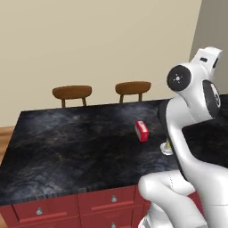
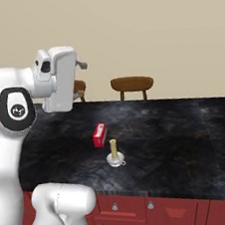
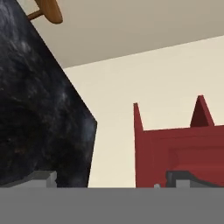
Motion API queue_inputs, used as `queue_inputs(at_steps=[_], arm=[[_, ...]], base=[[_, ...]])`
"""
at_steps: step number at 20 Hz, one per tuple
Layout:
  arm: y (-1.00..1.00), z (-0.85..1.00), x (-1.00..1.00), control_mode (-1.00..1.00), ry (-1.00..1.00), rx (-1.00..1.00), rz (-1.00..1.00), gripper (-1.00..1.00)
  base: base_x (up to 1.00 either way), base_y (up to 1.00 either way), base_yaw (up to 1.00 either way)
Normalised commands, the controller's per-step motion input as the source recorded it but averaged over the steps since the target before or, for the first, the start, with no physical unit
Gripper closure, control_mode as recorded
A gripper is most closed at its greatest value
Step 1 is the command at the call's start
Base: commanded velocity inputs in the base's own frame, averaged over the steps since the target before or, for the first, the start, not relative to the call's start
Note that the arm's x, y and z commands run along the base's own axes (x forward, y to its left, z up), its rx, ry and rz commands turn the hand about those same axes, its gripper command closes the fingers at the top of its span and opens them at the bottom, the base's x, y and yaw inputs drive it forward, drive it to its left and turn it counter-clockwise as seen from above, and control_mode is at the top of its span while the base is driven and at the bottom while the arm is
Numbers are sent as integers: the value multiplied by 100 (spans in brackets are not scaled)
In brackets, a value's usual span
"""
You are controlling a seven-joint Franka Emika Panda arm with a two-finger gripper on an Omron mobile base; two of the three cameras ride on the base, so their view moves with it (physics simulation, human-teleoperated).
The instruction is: Pick the jar and candle from the dining table and place them in the open cabinet. Close the cabinet after placing the objects.
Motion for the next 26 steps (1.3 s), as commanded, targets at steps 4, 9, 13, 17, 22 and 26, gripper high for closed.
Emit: queue_inputs(at_steps=[4, 9, 13, 17, 22, 26], arm=[[-45, -25, 0, -100, 19, 10, 13, -100], [-52, -32, 0, -100, 11, 15, 13, -100], [-55, -32, 0, -100, 3, 23, 13, -100], [-39, -40, 0, -100, 0, 28, 14, -100], [-10, -36, 5, -100, 2, 31, 11, -100], [0, -35, 22, -100, 7, 28, 10, -100]], base=[[0, 0, 0], [0, 0, 0], [0, 0, 0], [0, 0, 0], [0, 0, 0], [0, 0, 0]])
